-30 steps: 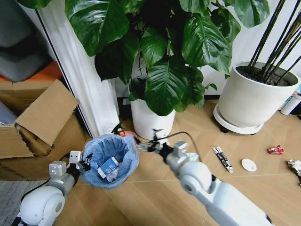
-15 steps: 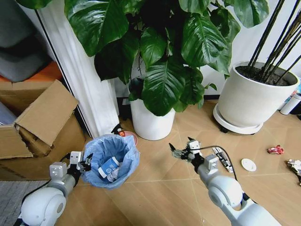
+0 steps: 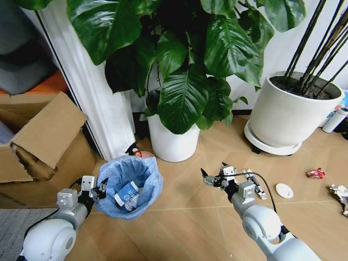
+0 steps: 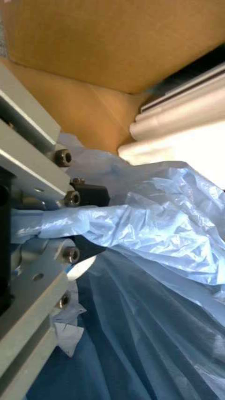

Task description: Pick up the trash bin and place the garbage on the floor into it.

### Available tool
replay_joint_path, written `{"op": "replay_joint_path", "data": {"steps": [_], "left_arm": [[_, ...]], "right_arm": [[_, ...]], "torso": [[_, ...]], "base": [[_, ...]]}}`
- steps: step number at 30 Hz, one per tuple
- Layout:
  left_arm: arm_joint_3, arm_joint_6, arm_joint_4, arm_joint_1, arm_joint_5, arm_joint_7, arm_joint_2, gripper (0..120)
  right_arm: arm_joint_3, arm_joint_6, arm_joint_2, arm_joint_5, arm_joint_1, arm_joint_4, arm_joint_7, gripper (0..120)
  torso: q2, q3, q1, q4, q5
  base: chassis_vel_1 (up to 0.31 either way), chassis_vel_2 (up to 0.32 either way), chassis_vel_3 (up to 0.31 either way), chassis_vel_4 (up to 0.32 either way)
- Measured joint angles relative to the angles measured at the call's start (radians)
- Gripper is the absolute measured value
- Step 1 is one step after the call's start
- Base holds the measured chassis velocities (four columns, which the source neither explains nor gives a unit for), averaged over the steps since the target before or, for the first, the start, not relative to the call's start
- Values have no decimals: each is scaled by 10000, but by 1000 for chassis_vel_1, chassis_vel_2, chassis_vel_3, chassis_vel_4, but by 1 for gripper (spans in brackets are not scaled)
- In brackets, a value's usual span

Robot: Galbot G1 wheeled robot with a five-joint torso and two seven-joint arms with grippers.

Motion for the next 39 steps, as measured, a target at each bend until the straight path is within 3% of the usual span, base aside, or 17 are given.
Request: {"op": "replay_joint_path", "data": {"steps": [39], "left_arm": [[122, -47, -99, 81, 166, 139, -117, 0]], "right_arm": [[-38, 103, 122, 56, -75, -159, -83, 100]], "torso": [[0, 0, 1, 0, 0]], "base": [[-95, -100, 100, 97]]}}
